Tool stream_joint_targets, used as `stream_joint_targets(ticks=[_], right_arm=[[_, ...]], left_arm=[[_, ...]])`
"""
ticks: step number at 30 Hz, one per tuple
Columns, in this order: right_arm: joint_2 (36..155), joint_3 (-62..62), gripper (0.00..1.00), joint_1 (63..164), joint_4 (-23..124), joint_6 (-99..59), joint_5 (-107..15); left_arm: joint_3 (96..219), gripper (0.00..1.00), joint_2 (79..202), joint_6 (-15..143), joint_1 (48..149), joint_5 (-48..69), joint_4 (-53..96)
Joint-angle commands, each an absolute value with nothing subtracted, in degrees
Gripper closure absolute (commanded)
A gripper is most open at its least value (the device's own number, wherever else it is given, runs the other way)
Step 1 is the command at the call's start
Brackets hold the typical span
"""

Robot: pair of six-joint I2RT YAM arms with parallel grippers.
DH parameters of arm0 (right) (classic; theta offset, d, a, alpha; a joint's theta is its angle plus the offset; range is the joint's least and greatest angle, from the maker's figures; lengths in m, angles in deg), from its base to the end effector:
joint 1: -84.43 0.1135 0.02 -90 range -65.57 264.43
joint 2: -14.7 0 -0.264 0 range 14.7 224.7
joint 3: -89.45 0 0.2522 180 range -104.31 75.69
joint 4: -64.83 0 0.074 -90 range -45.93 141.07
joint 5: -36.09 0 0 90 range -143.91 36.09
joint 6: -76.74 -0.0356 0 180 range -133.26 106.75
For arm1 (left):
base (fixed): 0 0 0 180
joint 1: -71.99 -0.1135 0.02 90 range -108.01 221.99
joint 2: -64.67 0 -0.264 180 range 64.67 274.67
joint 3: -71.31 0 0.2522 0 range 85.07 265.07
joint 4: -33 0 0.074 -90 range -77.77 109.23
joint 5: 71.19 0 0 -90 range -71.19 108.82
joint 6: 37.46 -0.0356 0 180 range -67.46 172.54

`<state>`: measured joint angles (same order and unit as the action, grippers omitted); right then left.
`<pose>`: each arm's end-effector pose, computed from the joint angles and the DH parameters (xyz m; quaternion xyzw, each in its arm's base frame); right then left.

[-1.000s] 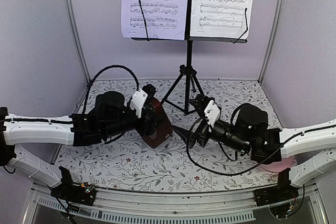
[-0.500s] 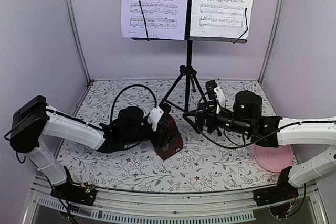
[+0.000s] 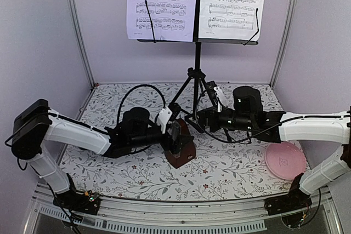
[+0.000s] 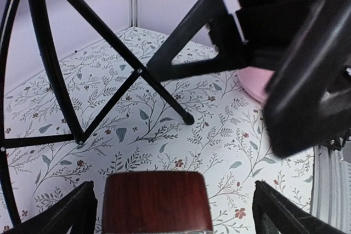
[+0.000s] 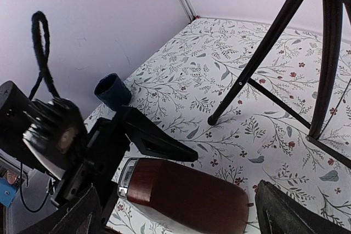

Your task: Set up the instrument practice props

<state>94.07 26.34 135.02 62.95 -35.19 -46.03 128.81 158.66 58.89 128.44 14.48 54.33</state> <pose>0.1976 0.2482 0.2683 -0.2390 0.7727 0.3911 0.4391 0.1894 -0.2905 0.1982 0.3568 0.7093 -0.3420 0.5027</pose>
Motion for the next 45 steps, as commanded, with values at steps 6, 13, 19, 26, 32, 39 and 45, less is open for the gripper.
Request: stream_joint_targets(ticks=[6, 13, 19, 26, 32, 39, 45], right_arm=[[99.2, 21.2, 0.01, 134.5, 58.3, -38.7, -44.5], [102.6, 18.4, 0.00, 134.3, 56.7, -41.8, -45.4], [104.0, 17.9, 0.02, 133.6, 55.9, -44.1, -44.1], [104.3, 19.0, 0.03, 133.3, 55.6, -45.4, -42.0], [105.2, 19.7, 0.05, 133.3, 55.0, -45.9, -41.9], [107.3, 21.5, 0.05, 133.3, 53.8, -45.0, -43.5], [108.8, 23.5, 0.05, 133.3, 53.3, -43.8, -44.9]], left_arm=[[123.1, 0.04, 148.6, 56.4, 126.1, 9.8, 55.9], [122.9, 0.19, 149.5, 55.4, 124.8, 7.3, 56.4], [123.8, 0.30, 150.9, 55.5, 124.4, 7.4, 57.0], [123.8, 0.37, 152.1, 56.2, 123.8, 7.2, 58.0], [123.3, 0.51, 152.0, 56.6, 123.5, 7.0, 59.5], [119.9, 0.64, 150.4, 56.8, 123.3, 6.2, 62.1], [116.8, 0.71, 149.5, 56.5, 123.3, 5.8, 64.5]])
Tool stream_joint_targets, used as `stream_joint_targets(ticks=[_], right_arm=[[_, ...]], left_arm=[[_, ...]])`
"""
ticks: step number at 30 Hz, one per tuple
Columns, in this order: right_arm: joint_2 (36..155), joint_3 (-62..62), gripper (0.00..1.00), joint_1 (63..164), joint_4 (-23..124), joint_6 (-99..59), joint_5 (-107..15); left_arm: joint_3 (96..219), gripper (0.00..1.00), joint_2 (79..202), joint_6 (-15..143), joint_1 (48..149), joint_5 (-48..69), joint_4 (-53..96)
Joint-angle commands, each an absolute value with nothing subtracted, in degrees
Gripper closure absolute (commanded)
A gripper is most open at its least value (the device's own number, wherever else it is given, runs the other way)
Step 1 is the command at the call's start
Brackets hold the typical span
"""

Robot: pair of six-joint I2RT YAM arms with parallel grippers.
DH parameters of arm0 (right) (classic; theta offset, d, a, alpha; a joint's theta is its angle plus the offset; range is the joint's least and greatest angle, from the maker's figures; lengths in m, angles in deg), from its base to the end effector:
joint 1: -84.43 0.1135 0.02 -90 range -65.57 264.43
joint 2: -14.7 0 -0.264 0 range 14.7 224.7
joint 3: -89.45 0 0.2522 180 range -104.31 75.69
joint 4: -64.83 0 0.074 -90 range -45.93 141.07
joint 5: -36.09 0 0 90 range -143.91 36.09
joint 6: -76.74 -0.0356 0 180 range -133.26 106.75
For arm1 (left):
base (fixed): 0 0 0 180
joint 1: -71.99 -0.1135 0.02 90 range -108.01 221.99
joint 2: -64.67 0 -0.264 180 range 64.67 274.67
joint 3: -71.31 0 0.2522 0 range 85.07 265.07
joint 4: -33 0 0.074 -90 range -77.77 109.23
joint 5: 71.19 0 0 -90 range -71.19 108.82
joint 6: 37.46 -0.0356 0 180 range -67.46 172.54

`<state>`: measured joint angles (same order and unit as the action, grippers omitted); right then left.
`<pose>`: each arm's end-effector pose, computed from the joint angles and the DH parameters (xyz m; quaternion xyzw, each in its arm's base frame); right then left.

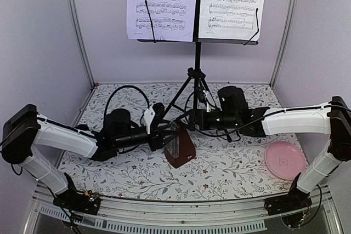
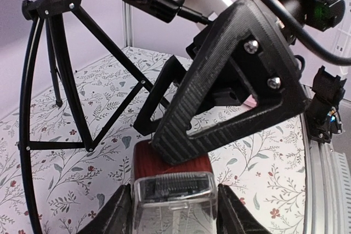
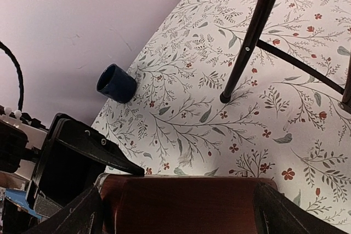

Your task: Set up the instrument practice props

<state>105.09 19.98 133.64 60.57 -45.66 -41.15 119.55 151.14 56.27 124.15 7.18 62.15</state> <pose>0.2265 0.2745 0.2412 -0.1816 0.8213 0.4191 0.3419 0.1841 -0.2487 0.2038 0.3704 0.6634 -0.3706 0.5342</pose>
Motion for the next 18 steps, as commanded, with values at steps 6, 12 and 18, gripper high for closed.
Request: stream_joint_targets(ticks=[6, 12, 18], right_arm=[[111.9, 25.7, 0.06, 132.3, 53.7, -42.1, -46.0], [113.5, 27.9, 0.07, 130.6, 54.1, -41.4, -46.3], [114.0, 29.3, 0.08, 128.7, 54.4, -40.6, -46.3]], left_arm=[[114.0, 0.75, 149.7, 56.3, 123.4, 5.7, 67.4], [112.9, 0.77, 149.7, 55.7, 123.4, 5.1, 69.9], [113.0, 0.78, 149.8, 54.7, 123.4, 3.6, 70.9]])
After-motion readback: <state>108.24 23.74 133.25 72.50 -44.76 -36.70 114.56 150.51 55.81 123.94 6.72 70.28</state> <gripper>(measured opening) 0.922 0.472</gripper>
